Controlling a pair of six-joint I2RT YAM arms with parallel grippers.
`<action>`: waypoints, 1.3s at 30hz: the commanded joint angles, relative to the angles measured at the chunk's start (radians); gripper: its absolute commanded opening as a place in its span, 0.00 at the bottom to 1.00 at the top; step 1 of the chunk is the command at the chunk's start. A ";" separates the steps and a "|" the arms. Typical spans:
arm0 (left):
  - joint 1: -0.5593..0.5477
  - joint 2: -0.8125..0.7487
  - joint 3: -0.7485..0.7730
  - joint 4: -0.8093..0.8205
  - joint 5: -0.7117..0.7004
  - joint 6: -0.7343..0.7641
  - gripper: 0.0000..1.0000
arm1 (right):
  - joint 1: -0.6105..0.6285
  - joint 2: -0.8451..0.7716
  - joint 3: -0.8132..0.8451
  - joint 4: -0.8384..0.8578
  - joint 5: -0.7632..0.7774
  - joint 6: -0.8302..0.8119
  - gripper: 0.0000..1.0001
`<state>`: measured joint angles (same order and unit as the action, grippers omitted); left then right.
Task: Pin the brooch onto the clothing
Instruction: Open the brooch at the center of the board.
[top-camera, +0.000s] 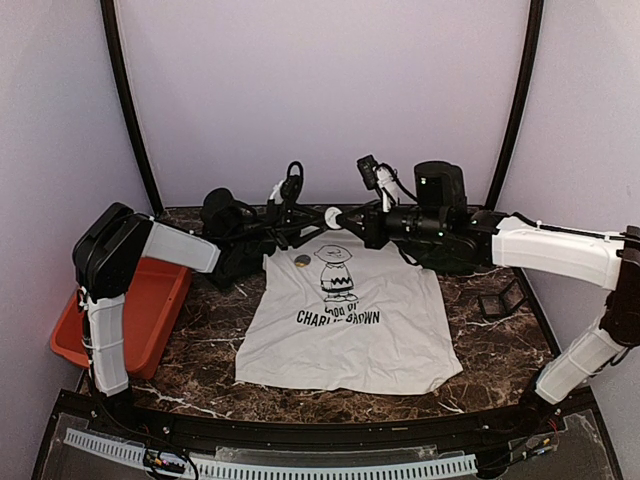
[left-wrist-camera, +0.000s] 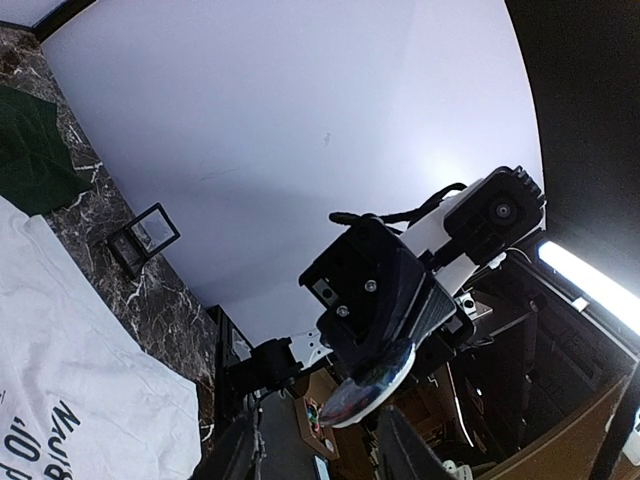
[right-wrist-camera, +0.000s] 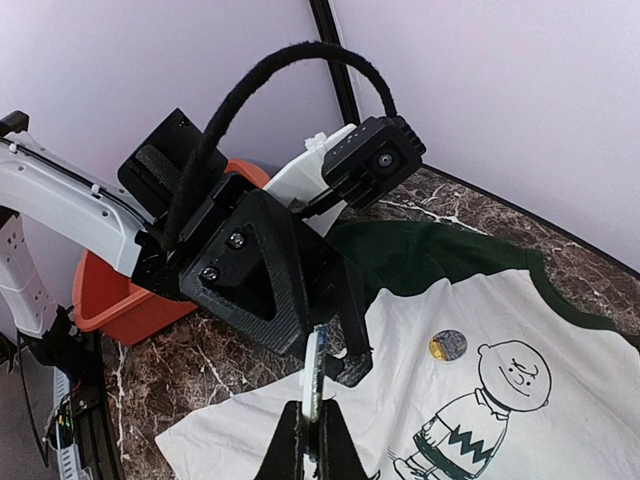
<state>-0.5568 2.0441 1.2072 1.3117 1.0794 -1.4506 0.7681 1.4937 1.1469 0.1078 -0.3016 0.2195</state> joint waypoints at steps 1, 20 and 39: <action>0.003 -0.008 -0.006 0.259 -0.004 0.019 0.40 | -0.007 -0.016 -0.010 0.018 -0.025 0.009 0.00; -0.021 0.002 0.017 0.239 0.015 0.028 0.41 | 0.002 0.036 0.023 0.005 -0.019 0.007 0.00; -0.022 0.002 0.009 0.229 0.008 0.028 0.27 | 0.003 0.012 0.018 0.010 -0.012 0.003 0.00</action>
<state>-0.5755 2.0476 1.2076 1.3148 1.0794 -1.4345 0.7696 1.5242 1.1500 0.1066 -0.3176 0.2195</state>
